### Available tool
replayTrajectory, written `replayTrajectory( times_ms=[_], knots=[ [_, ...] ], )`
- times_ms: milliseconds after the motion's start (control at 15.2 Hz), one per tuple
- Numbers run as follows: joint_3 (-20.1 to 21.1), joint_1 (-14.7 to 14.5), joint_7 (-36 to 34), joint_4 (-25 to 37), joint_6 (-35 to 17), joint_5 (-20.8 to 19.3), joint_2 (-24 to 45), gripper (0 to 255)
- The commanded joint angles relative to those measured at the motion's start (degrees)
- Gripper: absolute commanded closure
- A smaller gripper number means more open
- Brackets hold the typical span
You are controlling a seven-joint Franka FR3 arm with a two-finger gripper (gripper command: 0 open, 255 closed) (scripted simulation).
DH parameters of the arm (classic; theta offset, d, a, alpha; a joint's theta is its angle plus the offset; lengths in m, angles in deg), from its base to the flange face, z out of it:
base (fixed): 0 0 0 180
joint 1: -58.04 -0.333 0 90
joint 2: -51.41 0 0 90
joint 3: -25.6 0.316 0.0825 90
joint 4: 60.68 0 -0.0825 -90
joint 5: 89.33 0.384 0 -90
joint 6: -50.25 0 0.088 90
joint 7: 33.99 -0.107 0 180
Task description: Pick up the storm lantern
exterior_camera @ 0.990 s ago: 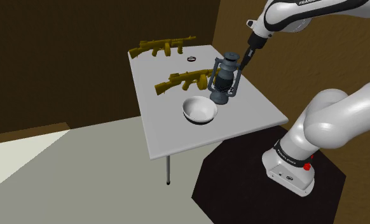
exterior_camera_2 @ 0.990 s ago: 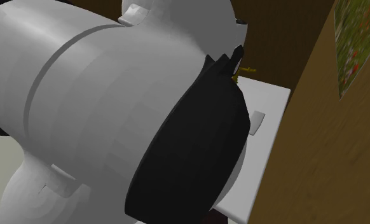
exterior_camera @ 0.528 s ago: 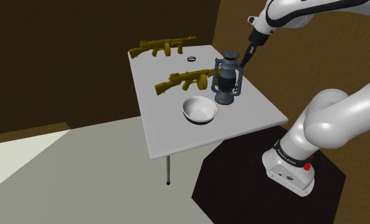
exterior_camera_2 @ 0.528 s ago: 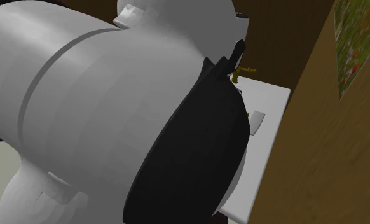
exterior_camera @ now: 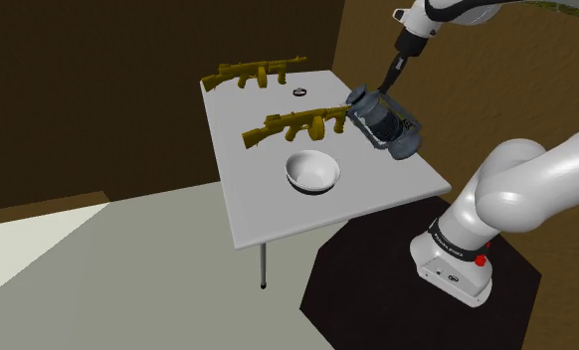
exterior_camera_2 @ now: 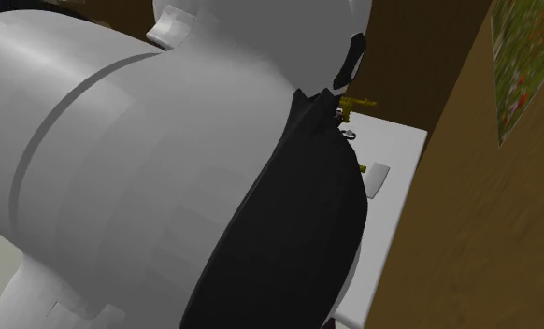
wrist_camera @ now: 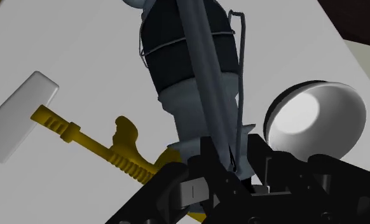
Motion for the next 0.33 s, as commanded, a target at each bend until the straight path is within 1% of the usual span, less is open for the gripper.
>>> replayTrajectory(
  times_ms=[0,132,264],
  knots=[
    [0.45,-0.01,-0.24,1.47,1.82,0.08,-0.51,255],
    [0.77,-0.07,-0.42,2.84,3.39,0.19,-0.72,255],
    [0.79,-0.07,-0.44,2.95,3.51,0.2,-0.74,255]
  ],
)
